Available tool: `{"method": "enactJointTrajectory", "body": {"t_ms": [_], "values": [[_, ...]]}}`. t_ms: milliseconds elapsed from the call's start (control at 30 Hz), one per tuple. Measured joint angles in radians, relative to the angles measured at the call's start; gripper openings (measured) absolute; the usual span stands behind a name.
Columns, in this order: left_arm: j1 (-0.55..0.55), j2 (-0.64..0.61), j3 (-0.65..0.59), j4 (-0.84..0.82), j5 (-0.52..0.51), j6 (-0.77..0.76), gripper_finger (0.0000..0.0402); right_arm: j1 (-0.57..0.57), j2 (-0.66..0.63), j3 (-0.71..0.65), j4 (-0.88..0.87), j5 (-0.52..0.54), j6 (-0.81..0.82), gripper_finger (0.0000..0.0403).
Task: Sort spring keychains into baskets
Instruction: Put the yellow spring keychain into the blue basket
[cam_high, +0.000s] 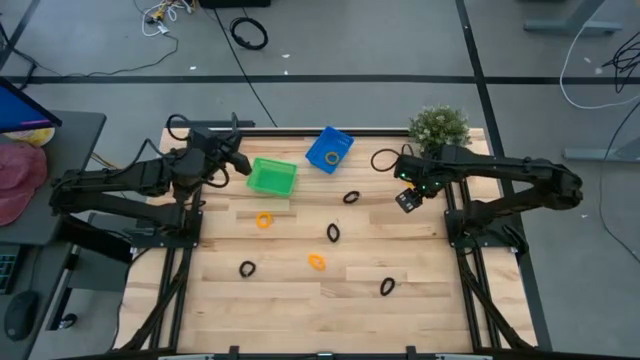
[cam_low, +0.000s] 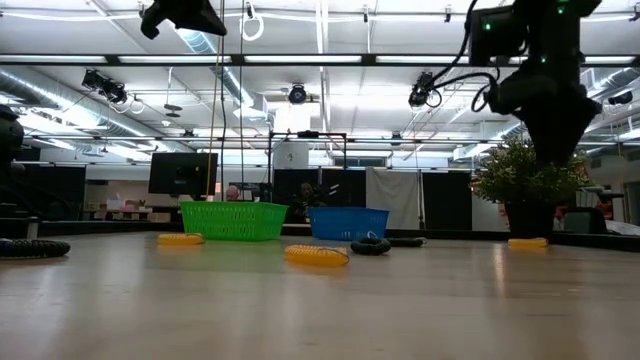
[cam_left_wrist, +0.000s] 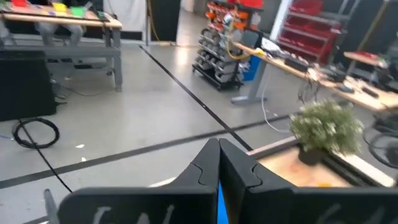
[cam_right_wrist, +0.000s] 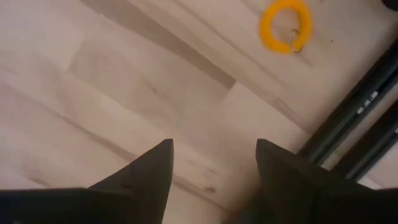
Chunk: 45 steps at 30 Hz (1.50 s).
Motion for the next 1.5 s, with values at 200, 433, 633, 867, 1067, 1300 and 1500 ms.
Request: {"method": "enactJointTrajectory", "body": {"t_ms": [200,433,633,867,1067,1300,1500], "values": [[0.000,0.056,0.000,0.003,0.069,-0.065,0.0005,-0.048,0.000,-0.100,0.212,0.007,-0.062,0.0264],[0.000,0.119,0.000,0.085,0.123,-0.097,0.0005,-0.179,0.017,-0.177,0.345,-0.009,-0.283,0.0260],[0.000,0.153,0.000,0.134,0.141,-0.096,0.0005,-0.297,0.083,-0.194,0.399,-0.016,-0.473,0.0251],[0.000,0.157,0.000,0.138,0.141,-0.097,0.0005,-0.367,0.199,-0.194,0.415,-0.044,-0.616,0.0247],[0.000,0.157,0.000,0.137,0.141,-0.097,0.0005,-0.383,0.269,-0.194,0.449,-0.047,-0.705,0.0247],[0.000,0.157,0.000,0.137,0.141,-0.096,0.0005,-0.387,0.331,-0.194,0.481,-0.046,-0.792,0.0247],[0.000,0.157,0.000,0.136,0.140,-0.096,0.0005,-0.387,0.354,-0.190,0.497,-0.051,-0.834,0.0247]]}}
